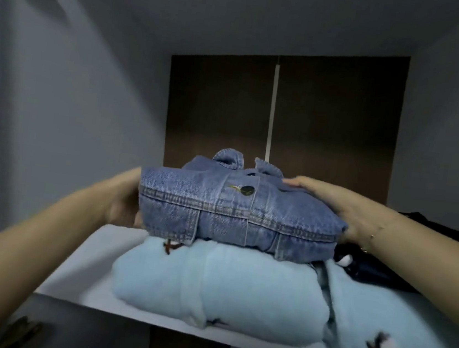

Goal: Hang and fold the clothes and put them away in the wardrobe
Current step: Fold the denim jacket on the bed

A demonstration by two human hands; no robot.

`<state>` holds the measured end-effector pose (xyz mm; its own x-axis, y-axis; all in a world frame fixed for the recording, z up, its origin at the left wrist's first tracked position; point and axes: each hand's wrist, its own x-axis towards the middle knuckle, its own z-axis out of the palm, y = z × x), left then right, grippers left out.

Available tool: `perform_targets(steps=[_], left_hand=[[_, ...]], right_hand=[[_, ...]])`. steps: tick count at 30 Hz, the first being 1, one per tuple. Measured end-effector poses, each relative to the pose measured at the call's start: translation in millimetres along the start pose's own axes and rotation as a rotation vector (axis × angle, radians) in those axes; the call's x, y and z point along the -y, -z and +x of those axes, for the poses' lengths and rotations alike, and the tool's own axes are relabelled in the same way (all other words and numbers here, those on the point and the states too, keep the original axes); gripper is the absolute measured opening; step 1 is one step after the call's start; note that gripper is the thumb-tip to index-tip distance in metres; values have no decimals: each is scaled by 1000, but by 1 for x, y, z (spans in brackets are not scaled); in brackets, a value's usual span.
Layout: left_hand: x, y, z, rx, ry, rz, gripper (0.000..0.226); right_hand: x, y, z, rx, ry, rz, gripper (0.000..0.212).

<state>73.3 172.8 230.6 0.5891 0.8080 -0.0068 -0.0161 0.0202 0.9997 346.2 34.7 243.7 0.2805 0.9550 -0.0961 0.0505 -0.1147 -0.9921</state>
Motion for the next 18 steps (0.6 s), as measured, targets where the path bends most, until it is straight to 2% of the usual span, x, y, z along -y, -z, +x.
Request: perform_targets(steps=[2, 4, 7, 9, 11, 12, 13, 15, 18], left_hand=[[-5, 14, -10, 73, 13, 73, 35], [-9, 20, -26, 149, 55, 68, 60], [-13, 22, -33, 264, 97, 0, 78], [-8, 17, -35, 311, 81, -64, 74], [6, 11, -25, 237, 13, -102, 43], [14, 8, -21, 144, -13, -113, 26], [20, 4, -16, 67, -6, -115, 23], [24, 2, -10, -55, 53, -100, 40], [13, 9, -18, -73, 96, -37, 32]], right_hand=[[2, 7, -9, 104, 9, 85, 37], [0, 6, -18, 208, 20, 102, 39], [-7, -6, -25, 175, 11, 91, 30], [-12, -13, -27, 130, 12, 45, 30], [-16, -19, -28, 101, 24, 15, 30], [-17, -21, -28, 87, 30, 9, 29], [-17, -23, -28, 72, 27, 11, 26], [-17, -27, -29, 37, 28, 23, 20], [-14, -34, -36, -7, 39, -10, 21]])
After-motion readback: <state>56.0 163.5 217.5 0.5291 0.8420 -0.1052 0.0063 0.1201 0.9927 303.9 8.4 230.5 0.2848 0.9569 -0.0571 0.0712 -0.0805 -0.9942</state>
